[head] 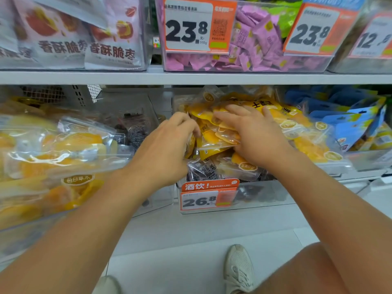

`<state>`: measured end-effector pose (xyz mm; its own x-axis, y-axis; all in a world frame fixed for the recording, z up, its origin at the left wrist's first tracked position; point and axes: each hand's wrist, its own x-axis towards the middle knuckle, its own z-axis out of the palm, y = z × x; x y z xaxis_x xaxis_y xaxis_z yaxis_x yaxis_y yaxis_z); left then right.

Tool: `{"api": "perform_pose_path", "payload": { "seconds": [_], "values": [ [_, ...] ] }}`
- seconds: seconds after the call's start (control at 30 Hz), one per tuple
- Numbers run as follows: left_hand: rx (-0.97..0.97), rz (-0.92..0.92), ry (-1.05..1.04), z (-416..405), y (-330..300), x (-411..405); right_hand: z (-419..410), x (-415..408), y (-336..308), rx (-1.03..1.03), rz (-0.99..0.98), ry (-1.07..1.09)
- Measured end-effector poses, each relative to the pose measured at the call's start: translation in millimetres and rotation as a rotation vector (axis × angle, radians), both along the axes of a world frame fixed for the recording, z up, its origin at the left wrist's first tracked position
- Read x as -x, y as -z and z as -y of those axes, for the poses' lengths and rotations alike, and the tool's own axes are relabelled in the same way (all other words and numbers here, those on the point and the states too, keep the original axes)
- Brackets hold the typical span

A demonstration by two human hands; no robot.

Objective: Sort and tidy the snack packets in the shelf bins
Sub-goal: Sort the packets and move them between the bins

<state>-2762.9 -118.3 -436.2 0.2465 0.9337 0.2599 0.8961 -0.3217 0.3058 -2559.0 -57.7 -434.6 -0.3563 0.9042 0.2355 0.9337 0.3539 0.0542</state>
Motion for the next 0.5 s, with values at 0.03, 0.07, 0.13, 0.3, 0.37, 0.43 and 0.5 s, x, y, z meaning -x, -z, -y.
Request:
{"api": "perform_pose_path", "payload": {
  "seconds": [0.03,0.07,0.13,0.3,0.37,0.43,0.5],
  "values": [
    [0.000,-0.008,0.003,-0.2,1.0,0.2,-3.6,0.1,3.6,0.006,0.029,-0.004],
    [-0.003,-0.005,0.006,-0.3,1.6,0.3,-6.6,0.0,5.7,0.013,0.044,-0.009],
    [-0.005,0.020,0.021,-1.9,1.4,1.5,-6.3,-0.1,4.0,0.032,0.028,-0.037],
    [-0.034,0.022,0.157,-7.2,-3.9,16.1,20.5,21.7,-17.6,0.124,-0.401,-0.402],
    [-0.020,-0.061,0.217,-6.0,-6.1,19.7,21.3,35.6,-16.0,0.438,-0.348,-0.418],
    [0.004,-0.198,0.225,-6.9,-6.4,21.9,13.4,47.1,-7.3,0.609,-0.091,-0.359],
    [0.056,-0.280,0.250,-5.6,-7.1,21.4,3.9,52.6,-0.2,0.605,0.054,-0.307]
  ]
}}
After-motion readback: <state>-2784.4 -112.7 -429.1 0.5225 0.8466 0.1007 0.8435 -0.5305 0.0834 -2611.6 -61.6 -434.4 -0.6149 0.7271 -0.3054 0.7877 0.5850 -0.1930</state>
